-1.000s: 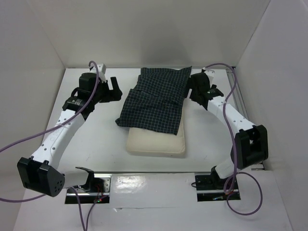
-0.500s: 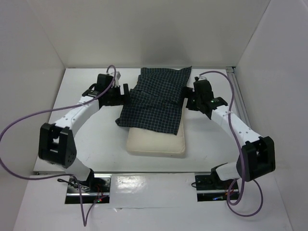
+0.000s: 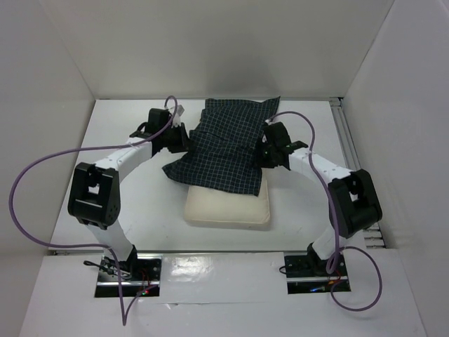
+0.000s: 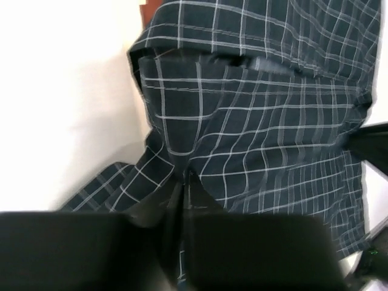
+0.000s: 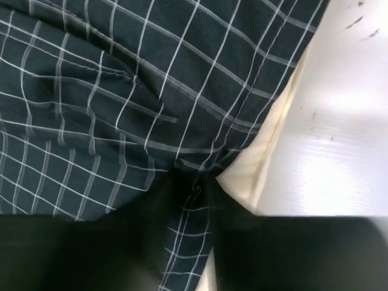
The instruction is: Put the pillow into the pillowcase
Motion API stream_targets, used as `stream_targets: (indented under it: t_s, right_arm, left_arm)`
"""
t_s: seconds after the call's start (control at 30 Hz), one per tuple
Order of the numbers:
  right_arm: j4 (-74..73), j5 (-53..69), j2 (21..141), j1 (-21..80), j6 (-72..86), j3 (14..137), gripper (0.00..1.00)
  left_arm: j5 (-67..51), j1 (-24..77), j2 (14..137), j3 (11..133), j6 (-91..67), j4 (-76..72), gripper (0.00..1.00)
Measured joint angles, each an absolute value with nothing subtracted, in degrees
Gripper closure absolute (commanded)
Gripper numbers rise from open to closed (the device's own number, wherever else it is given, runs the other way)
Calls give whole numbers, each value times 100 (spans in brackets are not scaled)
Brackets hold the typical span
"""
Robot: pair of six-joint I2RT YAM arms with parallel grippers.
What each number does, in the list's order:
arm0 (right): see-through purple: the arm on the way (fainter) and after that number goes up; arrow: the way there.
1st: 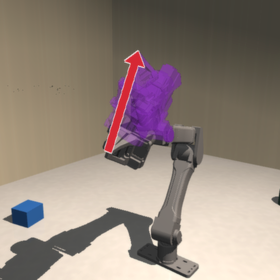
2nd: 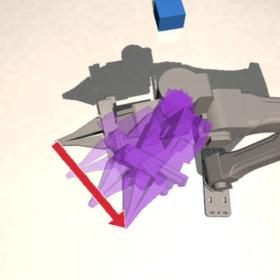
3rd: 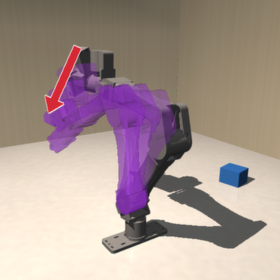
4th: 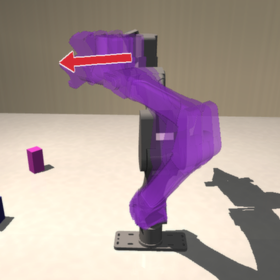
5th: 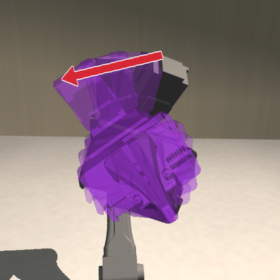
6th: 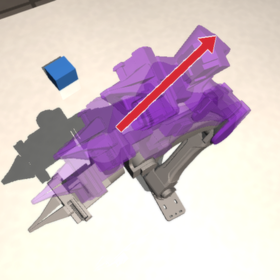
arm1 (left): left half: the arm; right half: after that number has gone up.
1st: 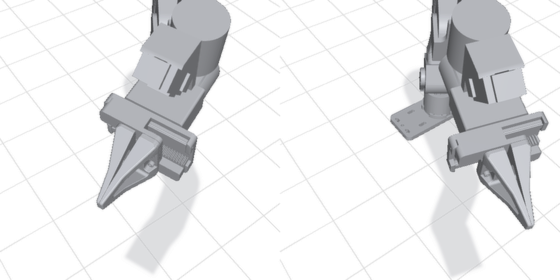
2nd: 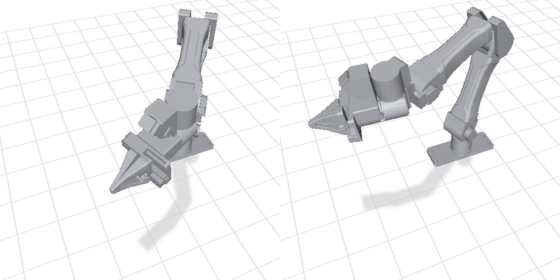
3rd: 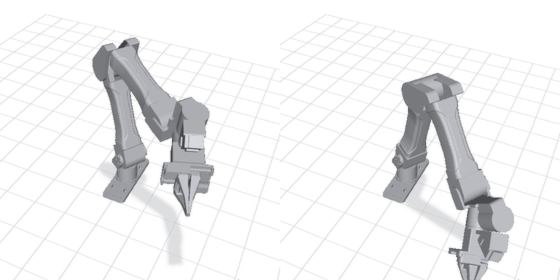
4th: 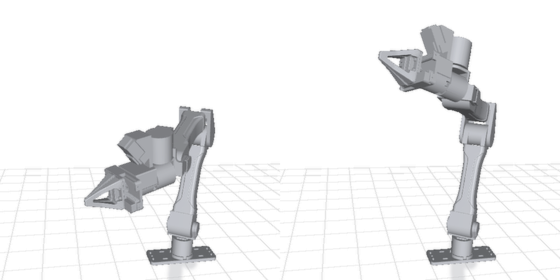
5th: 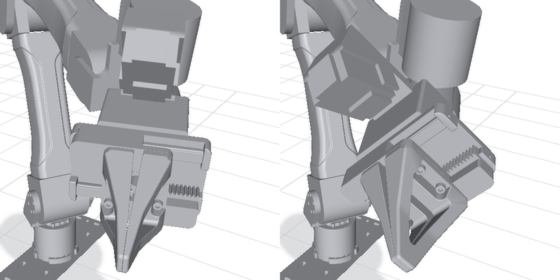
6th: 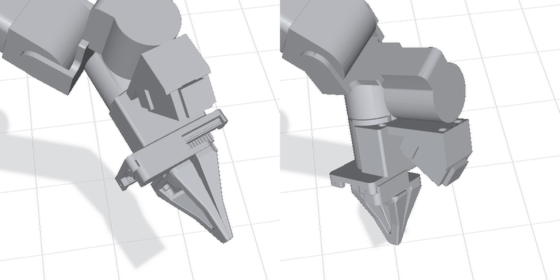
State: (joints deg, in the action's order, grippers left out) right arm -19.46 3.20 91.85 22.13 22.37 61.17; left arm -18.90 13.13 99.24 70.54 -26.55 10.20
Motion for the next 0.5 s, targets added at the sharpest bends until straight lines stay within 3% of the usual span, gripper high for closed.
stream_targets:
  t_s: [0.03, 0.13, 0.37, 0.5]
  right_arm:
    - [-1933, 303, 9238, 2244, 2224, 6123, 82]
    - [-1940, 228, 9271, 2307, 2217, 6200, 100]
    - [-2335, 1, 9271, 2528, 2128, 6812, 100]
    - [-2423, 36, 9347, 2644, 2102, 8053, 100]
  left_arm:
    - [-1955, 1295, 9933, 7078, -2626, 1024, 100]
    - [-2141, 1275, 9972, 7218, -2574, 1059, 100]
    - [-2486, 1013, 9931, 7738, -2578, 1286, 100]
    - [-2620, 532, 9533, 8246, -2722, 1529, 100]
